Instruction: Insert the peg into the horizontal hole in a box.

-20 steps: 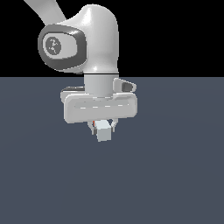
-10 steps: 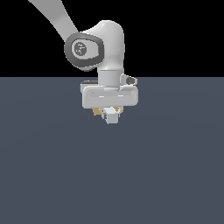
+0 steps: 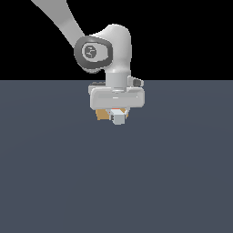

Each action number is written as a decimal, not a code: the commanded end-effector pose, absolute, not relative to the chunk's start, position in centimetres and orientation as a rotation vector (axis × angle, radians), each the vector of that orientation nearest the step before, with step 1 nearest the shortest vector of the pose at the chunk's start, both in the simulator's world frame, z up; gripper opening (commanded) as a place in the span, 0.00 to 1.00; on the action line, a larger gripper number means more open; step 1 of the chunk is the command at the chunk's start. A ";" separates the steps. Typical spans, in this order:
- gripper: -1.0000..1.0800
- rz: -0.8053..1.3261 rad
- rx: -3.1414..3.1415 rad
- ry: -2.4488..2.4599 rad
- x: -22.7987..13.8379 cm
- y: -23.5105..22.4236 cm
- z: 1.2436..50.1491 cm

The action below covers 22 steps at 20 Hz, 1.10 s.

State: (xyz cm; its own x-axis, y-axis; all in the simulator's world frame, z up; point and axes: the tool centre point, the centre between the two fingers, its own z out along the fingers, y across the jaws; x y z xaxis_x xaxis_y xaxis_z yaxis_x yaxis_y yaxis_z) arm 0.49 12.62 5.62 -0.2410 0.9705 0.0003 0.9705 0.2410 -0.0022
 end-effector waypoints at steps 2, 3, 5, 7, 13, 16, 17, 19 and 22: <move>0.00 0.003 -1.935 -2.473 0.5 12.6 5.6; 0.00 0.003 -1.935 -2.473 0.5 12.6 5.6; 0.00 0.001 -1.935 -2.474 0.7 12.8 5.7; 0.00 -0.002 -1.936 -2.474 1.0 13.1 5.9; 0.00 0.000 -1.935 -2.474 1.0 13.1 5.8; 0.00 0.000 -1.935 -2.474 0.9 13.5 5.8; 0.00 0.000 -1.935 -2.474 0.8 13.8 5.8; 0.00 0.000 -1.935 -2.474 0.6 14.7 5.8; 0.00 -0.001 -1.935 -2.474 0.0 16.6 5.8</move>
